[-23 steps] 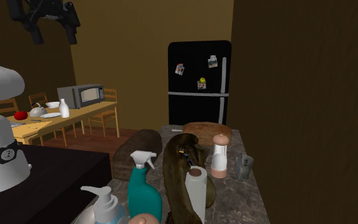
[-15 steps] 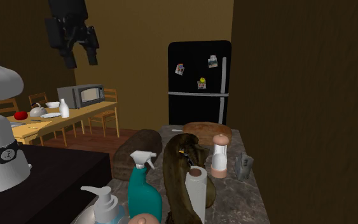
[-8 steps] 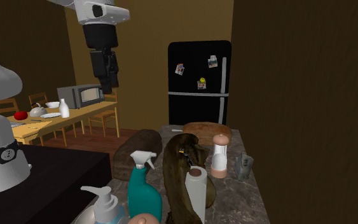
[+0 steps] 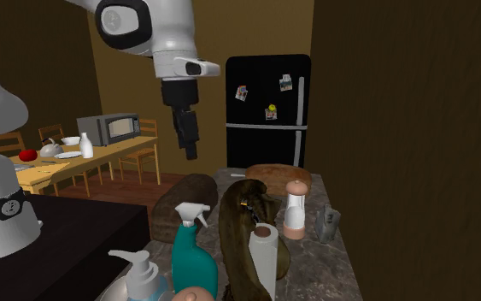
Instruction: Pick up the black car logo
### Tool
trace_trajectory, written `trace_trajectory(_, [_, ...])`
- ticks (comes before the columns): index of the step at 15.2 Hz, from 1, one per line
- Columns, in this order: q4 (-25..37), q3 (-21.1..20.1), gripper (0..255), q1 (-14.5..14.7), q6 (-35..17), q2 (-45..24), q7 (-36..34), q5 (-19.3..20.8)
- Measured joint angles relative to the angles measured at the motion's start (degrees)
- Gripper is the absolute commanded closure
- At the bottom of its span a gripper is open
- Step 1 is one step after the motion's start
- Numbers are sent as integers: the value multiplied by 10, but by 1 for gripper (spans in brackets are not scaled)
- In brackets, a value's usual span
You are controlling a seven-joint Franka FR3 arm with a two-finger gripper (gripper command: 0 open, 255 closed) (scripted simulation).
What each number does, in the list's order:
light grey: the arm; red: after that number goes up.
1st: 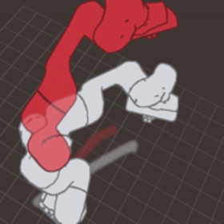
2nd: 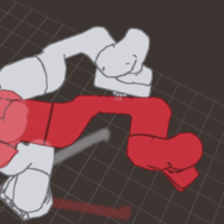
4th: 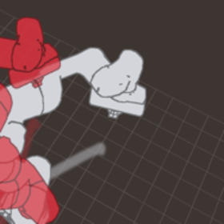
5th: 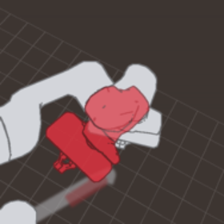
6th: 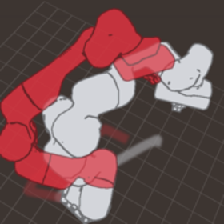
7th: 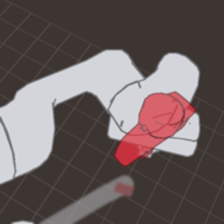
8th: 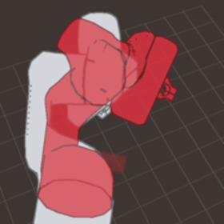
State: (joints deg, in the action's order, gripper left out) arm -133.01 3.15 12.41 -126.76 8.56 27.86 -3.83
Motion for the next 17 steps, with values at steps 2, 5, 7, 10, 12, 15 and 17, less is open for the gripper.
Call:
trace_trajectory(2, [10,-5,0,9,-27,-38,26,-1])
trace_trajectory(5, [42,-14,0,19,-56,-101,65,0])
trace_trajectory(7, [64,-22,0,26,-74,-142,88,3])
trace_trajectory(10, [85,-33,0,35,-102,-192,119,11])
trace_trajectory(12, [117,-41,0,42,-114,-237,138,18])
trace_trajectory(15, [146,-53,0,53,-139,-292,163,33])
trace_trajectory(17, [163,-59,0,59,-151,-323,182,43])
